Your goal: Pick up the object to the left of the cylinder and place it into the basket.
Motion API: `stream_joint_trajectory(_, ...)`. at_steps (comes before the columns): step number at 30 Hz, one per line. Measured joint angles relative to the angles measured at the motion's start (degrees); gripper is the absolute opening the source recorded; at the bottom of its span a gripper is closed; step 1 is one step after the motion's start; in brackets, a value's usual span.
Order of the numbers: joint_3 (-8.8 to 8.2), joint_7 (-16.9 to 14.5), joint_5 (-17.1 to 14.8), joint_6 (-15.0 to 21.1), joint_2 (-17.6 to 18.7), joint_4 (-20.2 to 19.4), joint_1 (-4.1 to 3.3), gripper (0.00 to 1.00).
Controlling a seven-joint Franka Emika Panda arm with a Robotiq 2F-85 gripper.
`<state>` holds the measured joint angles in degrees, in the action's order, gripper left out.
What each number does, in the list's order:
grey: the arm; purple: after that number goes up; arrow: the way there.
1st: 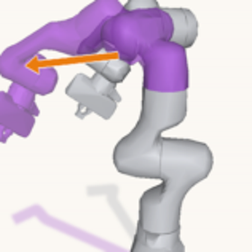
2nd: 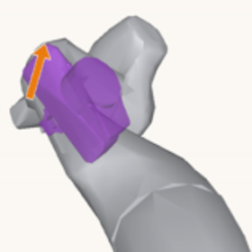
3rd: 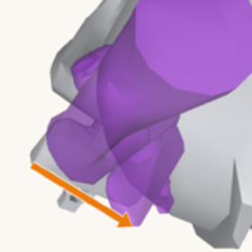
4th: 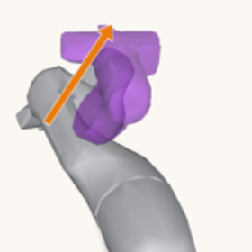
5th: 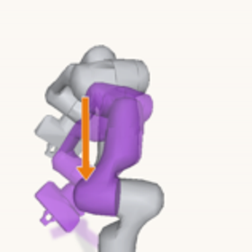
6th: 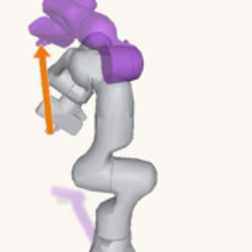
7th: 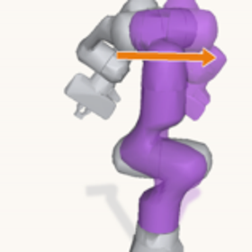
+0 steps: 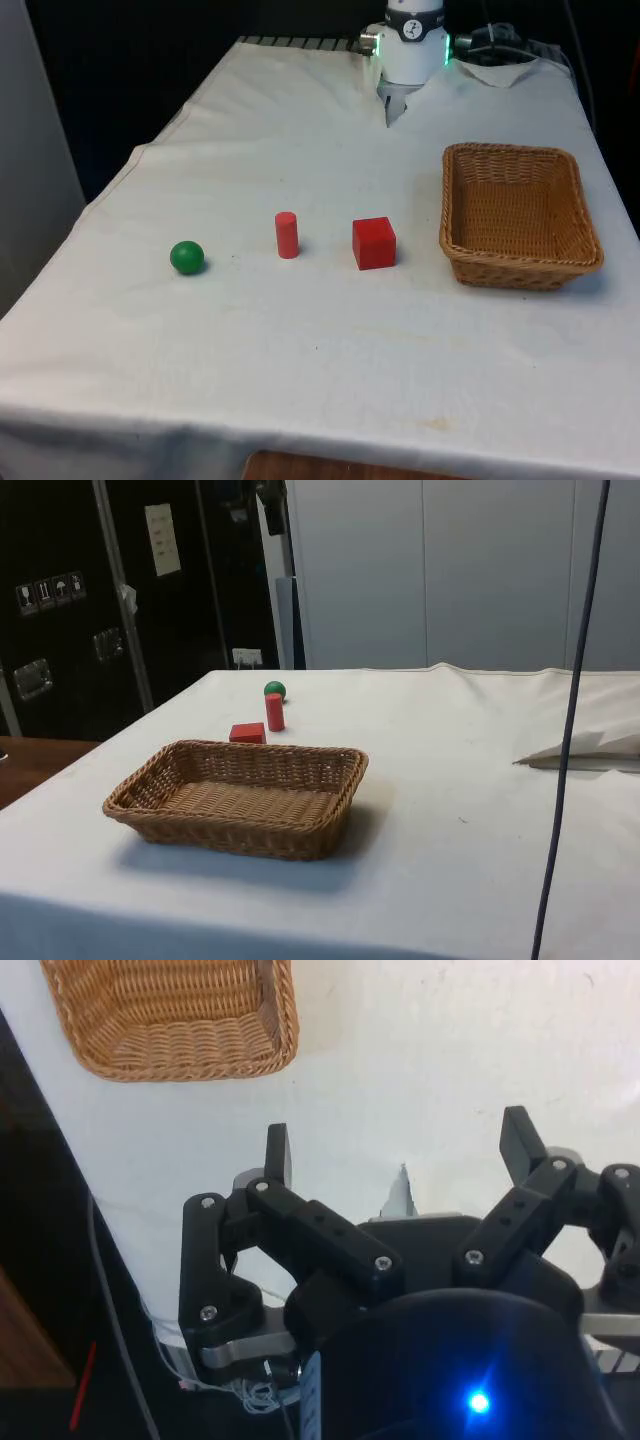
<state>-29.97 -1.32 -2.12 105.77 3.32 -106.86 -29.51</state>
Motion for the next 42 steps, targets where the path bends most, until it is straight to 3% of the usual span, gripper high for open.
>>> stream_joint_trajectory(24, 0.63, 0.1, 0.0, 12.8, 1.3, -6.8, -0.29, 1.0)
stream_joint_trajectory(42, 2.29, 1.7, 0.0, 19.5, 3.5, -8.0, -0.74, 1.0)
